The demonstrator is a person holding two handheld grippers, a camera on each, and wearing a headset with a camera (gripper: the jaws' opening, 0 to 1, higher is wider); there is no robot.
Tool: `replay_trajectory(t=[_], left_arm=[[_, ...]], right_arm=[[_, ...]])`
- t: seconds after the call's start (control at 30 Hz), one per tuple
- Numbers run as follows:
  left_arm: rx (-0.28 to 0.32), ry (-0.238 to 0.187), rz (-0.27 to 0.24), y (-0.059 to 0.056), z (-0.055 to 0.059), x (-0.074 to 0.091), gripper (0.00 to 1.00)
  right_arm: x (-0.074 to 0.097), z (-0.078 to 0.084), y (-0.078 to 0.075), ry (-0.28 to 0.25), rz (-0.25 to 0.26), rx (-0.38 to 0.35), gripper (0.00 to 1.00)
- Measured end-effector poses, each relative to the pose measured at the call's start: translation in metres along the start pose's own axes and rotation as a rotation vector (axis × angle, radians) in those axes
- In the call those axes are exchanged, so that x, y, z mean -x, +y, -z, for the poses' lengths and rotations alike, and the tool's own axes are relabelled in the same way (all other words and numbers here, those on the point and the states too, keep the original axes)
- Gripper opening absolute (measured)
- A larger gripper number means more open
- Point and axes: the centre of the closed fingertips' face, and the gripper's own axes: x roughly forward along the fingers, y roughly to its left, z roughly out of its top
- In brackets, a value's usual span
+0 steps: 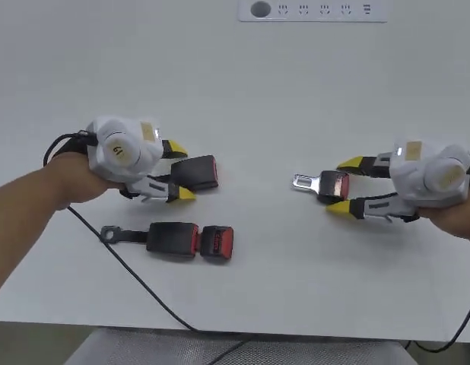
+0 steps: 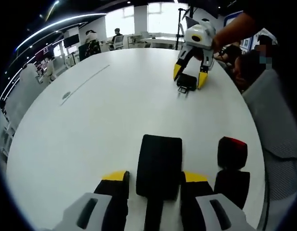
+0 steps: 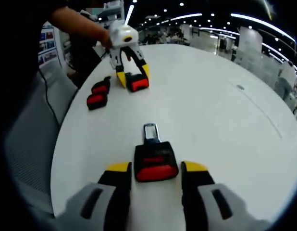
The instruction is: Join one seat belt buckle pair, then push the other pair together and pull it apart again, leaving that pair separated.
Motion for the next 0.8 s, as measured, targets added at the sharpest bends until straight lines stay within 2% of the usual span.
replay_trajectory(t=[0.03, 0.07, 0.1, 0.3, 0.33, 0.53, 0.8], left_arm=[[-0.052, -0.010, 0.037, -0.0066, -0.0042, -0.0011, 0.35], [-0.066, -0.007, 0.022, -0.0042, -0.0062, -0.0009, 0.35], [-0.048, 0.001, 0.022, -0.0050, -0.0055, -0.0007, 0.35], [-0.087, 0.009, 0.048, -0.0078, -0.0072, 0.0006, 0.35], [-0.113, 0.013, 0.060, -0.0087, -0.0079, 0.0010, 0.35], [-0.186, 0.010, 0.123, -0.0111, -0.0078, 0.0013, 0.35], [-0.213, 0.014, 0.157, -0.0092, -0.0063, 0.0028, 0.35]], right_arm=[[0.0009, 0.0019, -0.0007, 0.013, 0.007, 0.017, 0.38], [0.0003, 0.0015, -0.0015, 0.006, 0.003, 0.039, 0.37], [0.0002, 0.0003, -0.0025, -0.003, 0.002, 0.045, 0.37], [0.0021, 0.0040, -0.0040, -0.044, -0.025, 0.073, 0.36], [0.0023, 0.0040, -0.0045, -0.052, -0.029, 0.068, 0.36], [0.0035, 0.0054, -0.0050, -0.086, -0.053, 0.057, 0.35], [0.0027, 0.0046, -0.0051, -0.114, -0.055, 0.034, 0.35]])
